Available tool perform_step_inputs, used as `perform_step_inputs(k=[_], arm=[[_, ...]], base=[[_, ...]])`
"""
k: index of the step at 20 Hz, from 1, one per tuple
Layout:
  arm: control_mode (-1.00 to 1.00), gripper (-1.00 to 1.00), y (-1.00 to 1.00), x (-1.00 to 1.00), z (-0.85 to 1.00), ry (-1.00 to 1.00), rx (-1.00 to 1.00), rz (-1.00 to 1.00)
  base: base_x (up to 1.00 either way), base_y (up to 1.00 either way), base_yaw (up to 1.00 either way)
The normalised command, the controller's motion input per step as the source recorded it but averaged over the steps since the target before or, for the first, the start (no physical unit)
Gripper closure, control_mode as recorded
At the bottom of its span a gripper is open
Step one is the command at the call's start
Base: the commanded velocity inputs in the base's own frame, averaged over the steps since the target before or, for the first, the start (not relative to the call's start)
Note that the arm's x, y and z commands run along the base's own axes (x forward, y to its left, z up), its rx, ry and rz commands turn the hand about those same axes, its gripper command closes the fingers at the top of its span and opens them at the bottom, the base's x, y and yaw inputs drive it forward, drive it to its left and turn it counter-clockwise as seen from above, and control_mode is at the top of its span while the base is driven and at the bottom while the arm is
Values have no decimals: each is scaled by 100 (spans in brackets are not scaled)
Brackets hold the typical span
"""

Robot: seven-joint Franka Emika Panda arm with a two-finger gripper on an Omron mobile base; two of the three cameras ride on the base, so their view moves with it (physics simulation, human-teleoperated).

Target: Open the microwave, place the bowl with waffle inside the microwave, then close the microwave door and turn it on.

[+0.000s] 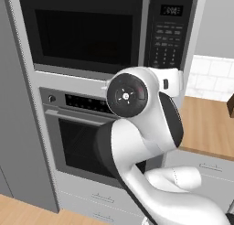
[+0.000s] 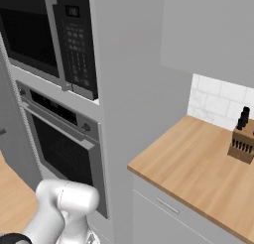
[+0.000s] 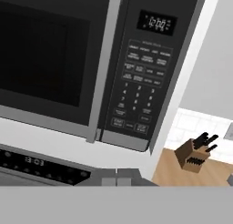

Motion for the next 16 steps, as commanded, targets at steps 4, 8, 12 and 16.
perform_step_inputs(k=[4,8,12,16], arm=[[-100,100,-19,0,-24,0,-1,0],[-100,100,-24,10,-35,-1,0,1],[-100,100,-6,40,-8,-5,0,6],[-100,100,-8,39,0,-5,6,1]], base=[[0,0,0],[0,0,0],[0,0,0],[0,0,0]])
